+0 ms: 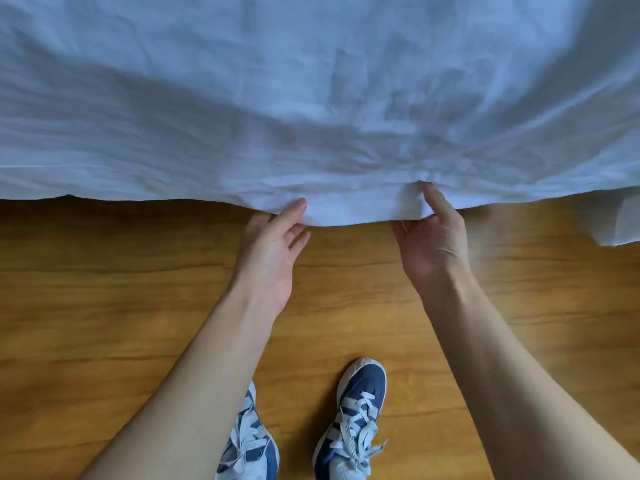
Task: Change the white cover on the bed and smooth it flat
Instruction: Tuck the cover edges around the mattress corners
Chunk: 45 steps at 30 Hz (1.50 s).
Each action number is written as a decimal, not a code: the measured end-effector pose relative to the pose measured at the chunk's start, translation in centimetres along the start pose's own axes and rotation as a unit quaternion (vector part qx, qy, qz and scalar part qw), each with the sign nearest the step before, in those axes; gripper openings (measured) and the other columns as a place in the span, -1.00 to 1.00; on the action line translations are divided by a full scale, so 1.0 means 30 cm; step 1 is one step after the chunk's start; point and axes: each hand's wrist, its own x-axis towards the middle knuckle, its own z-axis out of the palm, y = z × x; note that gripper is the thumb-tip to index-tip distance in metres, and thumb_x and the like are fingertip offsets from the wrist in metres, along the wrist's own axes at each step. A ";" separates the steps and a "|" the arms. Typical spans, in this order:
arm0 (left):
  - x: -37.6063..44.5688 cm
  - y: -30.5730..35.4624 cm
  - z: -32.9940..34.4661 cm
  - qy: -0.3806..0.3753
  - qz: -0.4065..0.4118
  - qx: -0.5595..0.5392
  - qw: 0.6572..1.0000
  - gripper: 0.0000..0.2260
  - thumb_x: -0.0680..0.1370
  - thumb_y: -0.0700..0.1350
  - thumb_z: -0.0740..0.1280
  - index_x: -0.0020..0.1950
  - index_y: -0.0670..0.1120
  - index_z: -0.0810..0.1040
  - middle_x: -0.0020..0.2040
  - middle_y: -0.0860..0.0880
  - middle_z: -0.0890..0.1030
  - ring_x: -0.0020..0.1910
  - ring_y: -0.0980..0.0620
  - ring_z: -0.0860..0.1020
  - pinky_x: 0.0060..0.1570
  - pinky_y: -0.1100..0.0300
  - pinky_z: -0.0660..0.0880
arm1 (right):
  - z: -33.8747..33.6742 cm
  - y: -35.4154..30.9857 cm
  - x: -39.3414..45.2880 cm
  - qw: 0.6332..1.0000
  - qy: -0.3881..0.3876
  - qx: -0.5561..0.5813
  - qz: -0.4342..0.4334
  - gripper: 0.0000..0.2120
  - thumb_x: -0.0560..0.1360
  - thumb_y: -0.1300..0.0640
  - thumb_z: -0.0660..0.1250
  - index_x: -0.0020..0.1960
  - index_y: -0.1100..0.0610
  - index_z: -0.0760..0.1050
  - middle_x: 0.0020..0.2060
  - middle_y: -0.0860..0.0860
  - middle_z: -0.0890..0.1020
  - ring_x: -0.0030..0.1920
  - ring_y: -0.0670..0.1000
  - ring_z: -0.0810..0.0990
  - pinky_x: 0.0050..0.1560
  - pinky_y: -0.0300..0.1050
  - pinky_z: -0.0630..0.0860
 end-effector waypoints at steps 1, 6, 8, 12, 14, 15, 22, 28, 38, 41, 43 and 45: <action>-0.007 -0.003 0.002 0.006 -0.002 -0.005 1.000 -0.94 0.52 -0.18 0.38 -0.09 -0.03 0.55 -0.02 -0.01 0.65 0.07 0.02 0.62 0.26 -0.01 0.45 | 0.000 -0.006 -0.009 1.000 0.003 0.003 -0.010 -0.73 0.37 0.09 0.42 0.05 0.13 0.59 0.03 0.04 0.67 0.13 0.06 0.63 0.26 -0.05 0.49; -0.030 0.012 -0.001 0.064 -0.004 -0.024 0.998 -0.88 0.51 -0.11 0.41 0.03 -0.05 0.58 0.08 -0.01 0.62 0.13 0.02 0.57 0.18 0.01 0.51 | 0.004 -0.052 -0.037 0.999 0.023 0.034 -0.023 -0.62 0.36 0.02 0.44 0.14 0.14 0.57 0.13 0.08 0.65 0.16 0.07 0.62 0.24 -0.03 0.50; -0.021 0.024 0.012 0.065 -0.013 -0.060 0.996 -0.77 0.52 -0.18 0.39 0.17 -0.03 0.54 0.19 -0.02 0.61 0.21 0.01 0.55 0.25 -0.01 0.48 | 0.016 -0.068 -0.035 0.996 0.010 0.088 0.008 -0.53 0.35 0.03 0.46 0.22 0.15 0.54 0.16 0.10 0.64 0.18 0.10 0.61 0.29 0.01 0.47; 0.005 0.068 0.043 0.055 -0.026 -0.197 0.979 -0.70 0.55 -0.33 0.23 0.24 -0.10 0.50 0.23 -0.09 0.60 0.20 -0.05 0.57 0.32 -0.03 0.41 | 0.015 -0.100 -0.011 0.971 0.023 0.235 0.039 -0.30 0.29 0.07 0.47 0.39 0.13 0.36 0.26 0.18 0.52 0.28 0.17 0.51 0.41 0.11 0.31; -0.005 0.073 0.038 0.042 -0.023 -0.220 0.974 -0.69 0.53 -0.35 0.22 0.23 -0.12 0.51 0.19 -0.09 0.61 0.17 -0.06 0.59 0.24 0.02 0.49 | -0.009 -0.117 -0.011 0.964 0.022 0.262 0.039 -0.36 0.31 0.07 0.46 0.36 0.14 0.40 0.24 0.19 0.53 0.26 0.17 0.52 0.38 0.09 0.35; -0.020 0.069 0.034 0.034 -0.026 -0.214 0.976 -0.72 0.53 -0.34 0.23 0.19 -0.12 0.52 0.14 -0.09 0.62 0.11 -0.03 0.61 0.15 0.09 0.54 | -0.026 -0.122 -0.019 0.964 0.021 0.261 0.036 -0.38 0.33 0.07 0.45 0.36 0.14 0.40 0.22 0.17 0.55 0.22 0.14 0.55 0.33 0.04 0.41; -0.096 0.058 0.048 0.050 -0.015 -0.168 0.984 -0.82 0.47 -0.13 0.40 0.06 -0.07 0.61 0.07 -0.05 0.68 -0.04 0.01 0.67 -0.14 0.17 0.59 | -0.095 -0.145 -0.048 0.980 0.001 0.198 0.038 -0.72 0.38 0.08 0.43 0.06 0.16 0.60 0.14 0.10 0.64 0.16 0.11 0.62 0.24 0.02 0.50; -0.128 0.037 0.032 0.074 -0.005 -0.030 0.997 -0.70 0.51 0.00 0.38 0.22 -0.05 0.57 0.09 -0.01 0.68 0.07 0.04 0.65 0.07 0.10 0.56 | -0.108 -0.135 -0.069 0.998 0.052 0.014 0.019 -0.69 0.53 0.01 0.36 0.19 0.15 0.56 0.11 0.04 0.66 0.11 0.01 0.65 0.15 -0.06 0.56; -0.005 0.050 0.087 0.211 0.004 0.033 0.977 -0.89 0.53 -0.05 0.41 -0.02 -0.01 0.53 0.00 0.04 0.62 -0.07 0.08 0.61 -0.16 0.21 0.55 | -0.112 -0.156 0.037 0.970 0.170 -0.177 -0.001 -0.88 0.52 0.06 0.38 0.02 0.07 0.50 -0.09 -0.03 0.63 -0.16 -0.06 0.62 -0.01 -0.12 0.57; 0.010 0.070 0.094 0.168 -0.003 -0.039 0.985 -0.77 0.55 -0.13 0.40 0.19 -0.09 0.55 0.05 -0.04 0.67 -0.02 0.01 0.67 0.01 0.04 0.62 | -0.093 -0.182 0.048 0.993 0.108 -0.027 0.037 -0.79 0.53 0.17 0.35 0.16 0.13 0.53 -0.04 0.03 0.67 -0.02 0.03 0.66 0.08 -0.04 0.60; -0.001 0.070 0.084 0.132 -0.005 -0.087 0.987 -0.76 0.57 -0.18 0.35 0.24 -0.16 0.55 0.07 -0.10 0.68 0.02 -0.05 0.67 0.09 0.00 0.59 | -0.099 -0.199 0.034 0.993 0.053 0.082 0.059 -0.76 0.50 0.22 0.31 0.17 0.16 0.54 0.01 0.07 0.67 0.08 0.11 0.65 0.22 0.04 0.53; -0.023 0.056 0.064 0.094 -0.003 -0.121 0.988 -0.74 0.61 -0.23 0.25 0.28 -0.19 0.54 0.13 -0.14 0.66 0.08 -0.09 0.65 0.17 -0.01 0.55 | -0.113 -0.226 0.023 0.982 0.027 0.175 0.065 -0.66 0.42 0.21 0.33 0.20 0.19 0.54 0.10 0.11 0.64 0.18 0.15 0.60 0.29 0.06 0.46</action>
